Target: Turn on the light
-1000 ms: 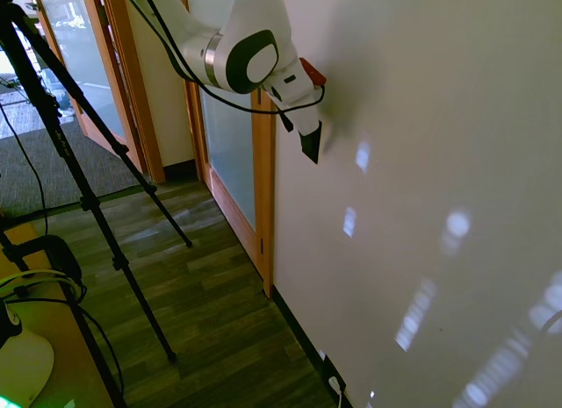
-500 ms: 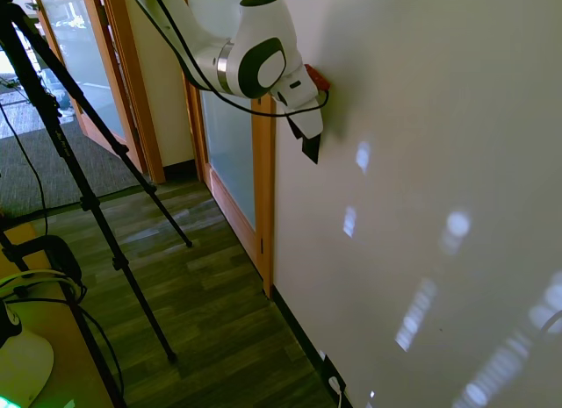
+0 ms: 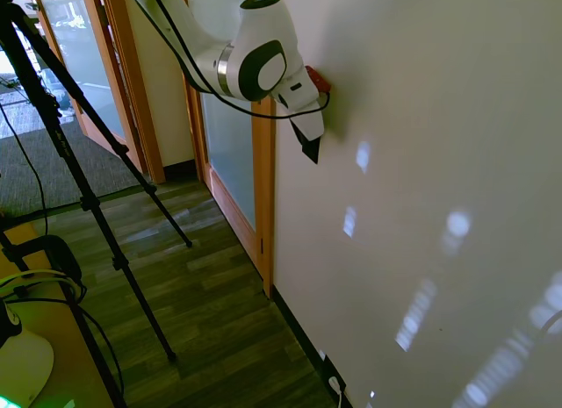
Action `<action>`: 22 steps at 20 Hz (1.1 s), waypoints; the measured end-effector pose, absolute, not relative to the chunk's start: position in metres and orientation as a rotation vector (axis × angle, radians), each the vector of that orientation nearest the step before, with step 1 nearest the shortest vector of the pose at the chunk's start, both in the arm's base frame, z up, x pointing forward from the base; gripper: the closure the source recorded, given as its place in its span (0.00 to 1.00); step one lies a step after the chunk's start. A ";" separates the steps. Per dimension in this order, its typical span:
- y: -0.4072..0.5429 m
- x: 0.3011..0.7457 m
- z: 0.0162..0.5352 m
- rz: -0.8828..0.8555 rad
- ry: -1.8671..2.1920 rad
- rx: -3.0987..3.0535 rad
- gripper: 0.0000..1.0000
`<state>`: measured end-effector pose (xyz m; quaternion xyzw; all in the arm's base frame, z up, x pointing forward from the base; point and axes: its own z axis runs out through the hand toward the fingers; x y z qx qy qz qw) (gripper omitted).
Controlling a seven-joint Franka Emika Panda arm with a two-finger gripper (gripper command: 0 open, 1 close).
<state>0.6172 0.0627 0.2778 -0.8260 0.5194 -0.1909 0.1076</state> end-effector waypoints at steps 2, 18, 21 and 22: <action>0.065 0.616 0.278 -0.575 1.518 -2.426 1.00; 0.077 0.568 0.294 -0.725 1.448 -2.367 0.00; 0.080 0.568 0.295 -0.728 1.434 -2.372 0.00; 0.082 0.568 0.295 -0.729 1.425 -2.378 0.00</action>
